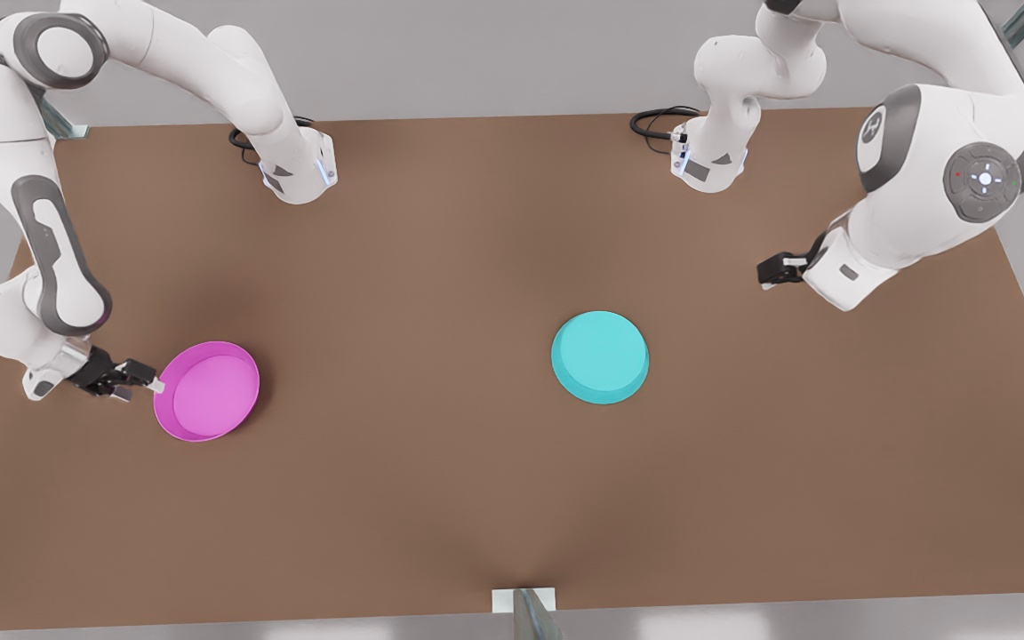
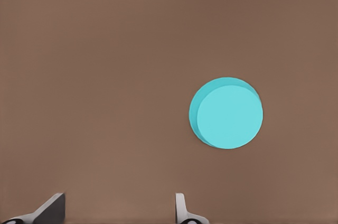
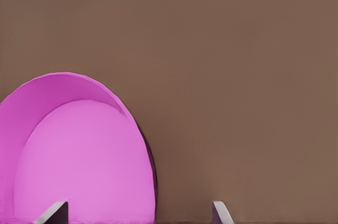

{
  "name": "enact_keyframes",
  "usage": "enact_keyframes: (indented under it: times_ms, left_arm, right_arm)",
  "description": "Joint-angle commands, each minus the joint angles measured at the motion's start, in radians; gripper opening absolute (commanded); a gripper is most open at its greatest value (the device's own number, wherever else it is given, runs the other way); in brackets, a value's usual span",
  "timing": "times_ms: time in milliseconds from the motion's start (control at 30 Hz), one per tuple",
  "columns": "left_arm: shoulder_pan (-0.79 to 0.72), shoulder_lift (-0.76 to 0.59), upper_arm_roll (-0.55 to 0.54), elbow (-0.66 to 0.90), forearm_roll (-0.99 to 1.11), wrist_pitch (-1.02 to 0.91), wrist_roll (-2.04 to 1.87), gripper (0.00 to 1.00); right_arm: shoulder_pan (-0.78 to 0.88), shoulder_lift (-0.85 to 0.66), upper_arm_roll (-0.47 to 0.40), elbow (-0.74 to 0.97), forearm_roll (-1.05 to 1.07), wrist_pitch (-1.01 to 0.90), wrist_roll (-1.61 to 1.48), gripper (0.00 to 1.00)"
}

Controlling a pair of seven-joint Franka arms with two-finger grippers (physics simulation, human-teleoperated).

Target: Flip the blue plate over with the left arm, and stack the pink plate on top of the blue plate with the right arm

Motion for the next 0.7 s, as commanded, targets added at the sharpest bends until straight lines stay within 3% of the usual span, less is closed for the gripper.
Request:
enact_keyframes:
  times_ms: [0, 400, 667]
  left_arm:
    - [0.0, 0.0, 0.0, 0.0, 0.001, 0.0, 0.0, 1.0]
    - [0.005, -0.002, 0.002, 0.0, 0.002, 0.0, 0.003, 1.0]
    - [-0.003, 0.005, 0.002, 0.0, 0.004, 0.003, 0.001, 1.0]
  right_arm:
    - [0.0, 0.002, 0.001, -0.004, 0.0, -0.004, 0.001, 1.0]
    - [-0.023, 0.04, -0.001, -0.016, -0.132, 0.01, 0.005, 1.0]
    - [-0.01, 0.051, -0.002, -0.016, -0.132, 0.027, 0.005, 0.89]
